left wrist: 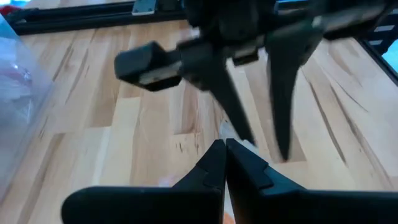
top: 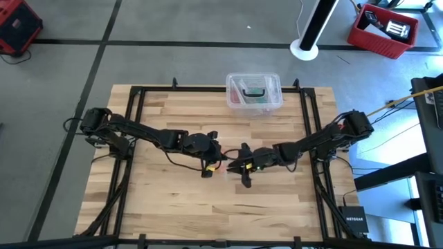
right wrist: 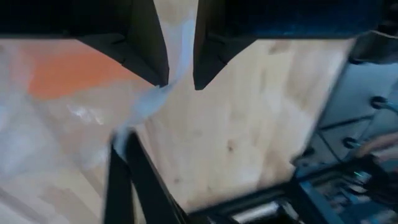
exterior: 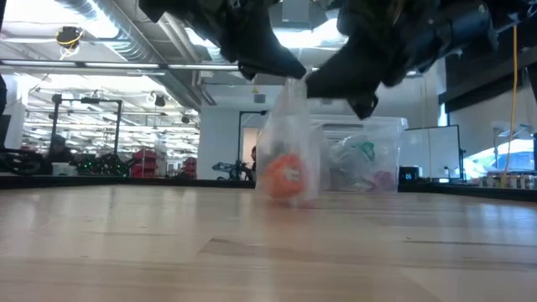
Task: Roll bandage
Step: Close the zip bag
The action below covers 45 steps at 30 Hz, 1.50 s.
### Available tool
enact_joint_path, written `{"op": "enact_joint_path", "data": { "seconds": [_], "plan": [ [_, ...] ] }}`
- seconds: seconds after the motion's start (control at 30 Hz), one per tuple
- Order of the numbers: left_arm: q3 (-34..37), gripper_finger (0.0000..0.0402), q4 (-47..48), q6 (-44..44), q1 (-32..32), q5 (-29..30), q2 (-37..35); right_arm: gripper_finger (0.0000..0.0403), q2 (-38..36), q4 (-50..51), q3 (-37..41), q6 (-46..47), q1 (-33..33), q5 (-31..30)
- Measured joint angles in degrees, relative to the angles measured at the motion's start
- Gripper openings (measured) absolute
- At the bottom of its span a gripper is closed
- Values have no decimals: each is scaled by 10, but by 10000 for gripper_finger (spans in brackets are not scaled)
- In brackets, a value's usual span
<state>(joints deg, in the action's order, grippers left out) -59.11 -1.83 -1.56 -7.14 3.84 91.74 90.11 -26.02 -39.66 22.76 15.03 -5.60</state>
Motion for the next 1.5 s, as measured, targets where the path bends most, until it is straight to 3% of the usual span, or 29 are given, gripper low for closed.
{"op": "enact_joint_path", "data": {
  "seconds": [0.13, 0.37, 0.63, 0.83, 1.13, 1.5],
  "plan": [
    [0, 0, -6, 0, 0, 0, 0, 76, -39, 38, 0, 2, 0, 0],
    [1, 0, -3, 0, 0, 0, 0, 76, -56, 48, -1, 10, 0, -99],
    [1, 0, -3, 0, 0, 0, 0, 76, -55, 55, -1, 9, 0, -107],
    [1, 0, -3, 2, 0, -3, 1, 76, -87, 136, -1, 6, -1, -73],
    [1, 0, -10, 2, 0, -3, 1, 76, -62, 49, -2, -23, -1, -76],
    [1, 0, -12, 2, 0, -2, 1, 68, -40, 15, -2, -52, -1, -106]
  ]
}}
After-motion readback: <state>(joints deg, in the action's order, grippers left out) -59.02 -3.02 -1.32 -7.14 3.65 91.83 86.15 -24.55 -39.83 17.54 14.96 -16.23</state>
